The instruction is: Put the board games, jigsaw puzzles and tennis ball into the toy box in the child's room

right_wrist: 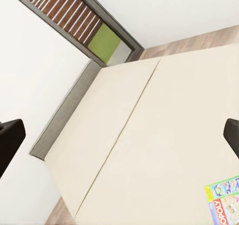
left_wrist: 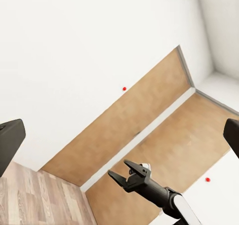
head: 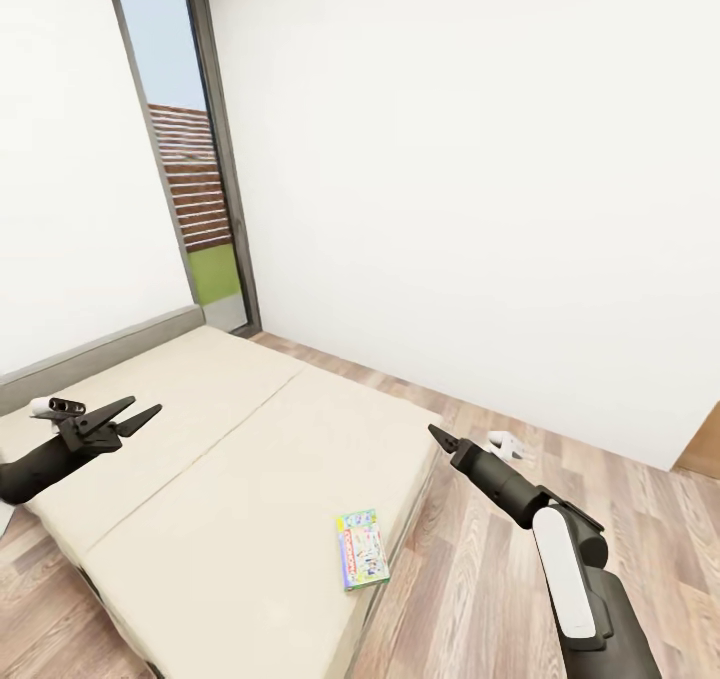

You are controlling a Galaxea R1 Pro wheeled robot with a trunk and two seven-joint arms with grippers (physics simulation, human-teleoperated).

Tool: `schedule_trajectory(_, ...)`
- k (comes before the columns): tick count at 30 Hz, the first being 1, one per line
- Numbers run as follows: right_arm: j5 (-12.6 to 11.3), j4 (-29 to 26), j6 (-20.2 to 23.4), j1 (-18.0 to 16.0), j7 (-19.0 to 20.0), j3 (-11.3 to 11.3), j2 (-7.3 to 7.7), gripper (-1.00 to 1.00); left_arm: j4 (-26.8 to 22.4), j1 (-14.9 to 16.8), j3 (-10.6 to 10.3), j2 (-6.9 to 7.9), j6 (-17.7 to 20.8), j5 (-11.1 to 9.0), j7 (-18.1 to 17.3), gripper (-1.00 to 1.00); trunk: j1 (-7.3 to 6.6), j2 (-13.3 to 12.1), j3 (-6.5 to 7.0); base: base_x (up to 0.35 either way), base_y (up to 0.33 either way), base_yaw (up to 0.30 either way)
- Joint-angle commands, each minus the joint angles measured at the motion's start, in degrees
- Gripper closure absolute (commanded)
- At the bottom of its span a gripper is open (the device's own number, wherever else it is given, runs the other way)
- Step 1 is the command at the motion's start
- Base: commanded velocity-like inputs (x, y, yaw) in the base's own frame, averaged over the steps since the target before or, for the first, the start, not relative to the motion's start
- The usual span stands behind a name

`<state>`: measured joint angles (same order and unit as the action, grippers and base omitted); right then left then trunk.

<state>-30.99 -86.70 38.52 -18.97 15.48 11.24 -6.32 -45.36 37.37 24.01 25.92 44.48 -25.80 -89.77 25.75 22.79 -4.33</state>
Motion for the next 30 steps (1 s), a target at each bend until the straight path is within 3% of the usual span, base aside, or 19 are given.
schedule_trajectory(1, -0.04, -0.04, 0.41, -0.08, 0.25, 0.18, -0.07, -1.00, 0.01, 0.05, -0.01, 0.00, 0.61, 0.06, -0.23, -1.00, 0.04, 0.13, -0.13, 0.000, -0.065, 0.073)
schedule_trajectory(22, -0.04, -0.04, 0.42, -0.10, 0.34, 0.18, 0.00, -1.00, 0.01, 0.07, -0.02, 0.00, 0.61, 0.05, -0.23, -1.00, 0.04, 0.13, -0.13, 0.000, -0.065, 0.051)
schedule_trajectory(30, 0.00, -0.05, 0.35, -0.05, 2.03, 0.18, 0.00, -1.00, 0.01, 0.05, -0.02, 0.00, 0.61, 0.05, -0.23, -1.00, 0.04, 0.13, -0.13, 0.000, -0.009, 0.037)
